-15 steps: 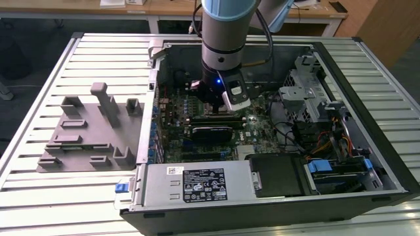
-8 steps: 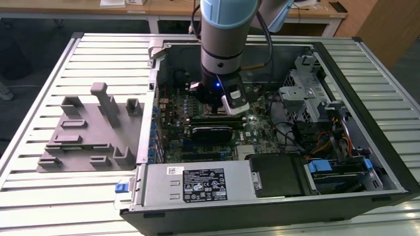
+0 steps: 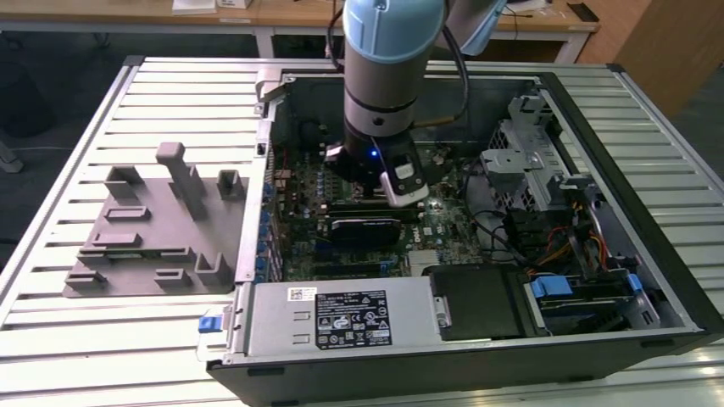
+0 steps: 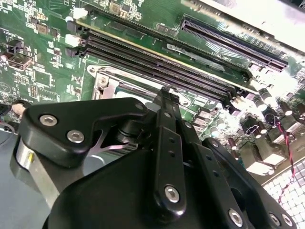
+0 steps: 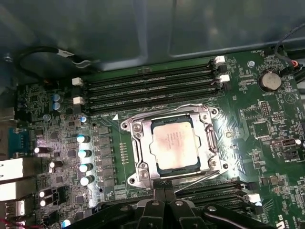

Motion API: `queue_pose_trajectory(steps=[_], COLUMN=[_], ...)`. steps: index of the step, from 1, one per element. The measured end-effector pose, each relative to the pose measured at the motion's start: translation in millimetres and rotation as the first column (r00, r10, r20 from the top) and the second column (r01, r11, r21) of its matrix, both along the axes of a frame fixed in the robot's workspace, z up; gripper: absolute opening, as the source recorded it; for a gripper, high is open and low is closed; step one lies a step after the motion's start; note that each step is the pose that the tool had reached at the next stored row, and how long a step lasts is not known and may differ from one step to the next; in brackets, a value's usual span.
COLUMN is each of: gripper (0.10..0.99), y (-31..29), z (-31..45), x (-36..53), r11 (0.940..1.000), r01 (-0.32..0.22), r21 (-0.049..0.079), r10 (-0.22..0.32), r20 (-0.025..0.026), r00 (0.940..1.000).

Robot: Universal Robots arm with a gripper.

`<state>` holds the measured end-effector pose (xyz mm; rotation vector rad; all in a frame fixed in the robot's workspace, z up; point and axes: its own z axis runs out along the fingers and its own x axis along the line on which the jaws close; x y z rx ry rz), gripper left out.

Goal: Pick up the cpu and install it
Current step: 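Install the second cpu locking lever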

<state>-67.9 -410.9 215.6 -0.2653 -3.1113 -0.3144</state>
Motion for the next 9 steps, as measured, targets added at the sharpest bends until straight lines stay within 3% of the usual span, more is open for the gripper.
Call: queue_pose_trajectory(steps=[5, 9], gripper=[0.106, 0.106], y=[-5.1, -10.6], z=[-0.9, -1.7], x=[-3.0, -5.4], r11=[0.9996, 0.9993], r01=[-0.005, -0.010], r21=[0.028, 0.036], r10=[0.005, 0.010], r20=[0.0000, 0.0000], r00=[1.0000, 1.0000])
